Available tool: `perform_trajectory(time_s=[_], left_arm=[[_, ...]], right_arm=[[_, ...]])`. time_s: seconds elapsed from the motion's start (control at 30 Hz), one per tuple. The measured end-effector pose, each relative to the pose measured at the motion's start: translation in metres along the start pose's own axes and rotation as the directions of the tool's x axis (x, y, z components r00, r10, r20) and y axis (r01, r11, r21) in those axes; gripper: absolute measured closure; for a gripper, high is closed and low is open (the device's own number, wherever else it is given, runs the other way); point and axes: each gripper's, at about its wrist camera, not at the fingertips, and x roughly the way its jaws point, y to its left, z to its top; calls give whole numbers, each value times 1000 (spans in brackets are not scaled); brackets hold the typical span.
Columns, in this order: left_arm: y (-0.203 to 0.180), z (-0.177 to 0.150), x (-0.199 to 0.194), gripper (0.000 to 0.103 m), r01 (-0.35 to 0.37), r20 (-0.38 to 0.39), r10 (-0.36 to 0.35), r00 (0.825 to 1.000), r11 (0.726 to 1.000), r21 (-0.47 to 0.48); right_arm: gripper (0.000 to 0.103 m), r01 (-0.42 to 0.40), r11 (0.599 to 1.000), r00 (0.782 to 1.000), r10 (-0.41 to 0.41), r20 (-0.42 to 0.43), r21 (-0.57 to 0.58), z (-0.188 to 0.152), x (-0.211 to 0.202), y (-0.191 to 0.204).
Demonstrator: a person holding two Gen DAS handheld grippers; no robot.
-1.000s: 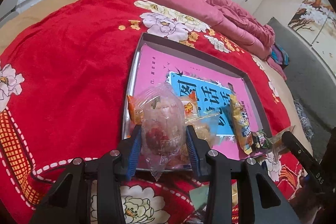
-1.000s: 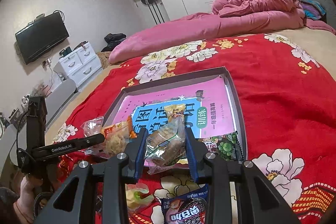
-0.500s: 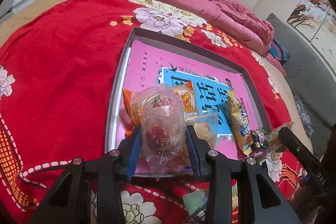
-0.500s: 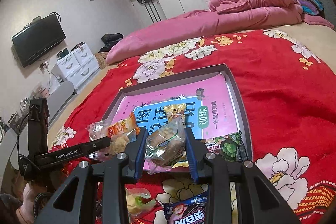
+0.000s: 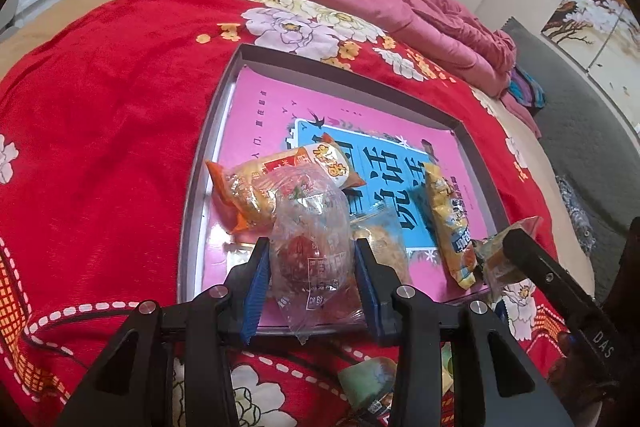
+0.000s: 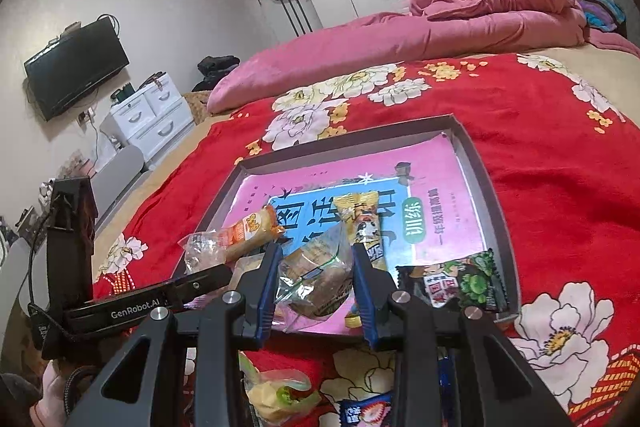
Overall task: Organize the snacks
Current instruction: 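Carry the red candy bag into the tray with left gripper while right gripper carries the green-label bag in, then lower both held bags onto the tray and open both grippers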
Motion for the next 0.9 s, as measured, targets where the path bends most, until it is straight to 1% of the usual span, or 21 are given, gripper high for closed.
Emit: perform_trajectory(time_s=[0.17, 0.63, 0.9], left_arm=[[0, 0, 0, 61, 0, -1, 0, 1000, 1000, 0], [-2, 0, 1, 61, -1, 0, 1, 1000, 1000, 8], [-2, -1, 1, 61, -1, -2, 1, 1000, 1000, 10]], right_arm=[[68, 11, 1000, 1000, -12, -12, -29, -1, 7, 6], [68, 25, 998, 999, -27, -37, -50, -3, 21, 12], [68, 35, 996, 997, -41, -67, -83, -8, 31, 18]])
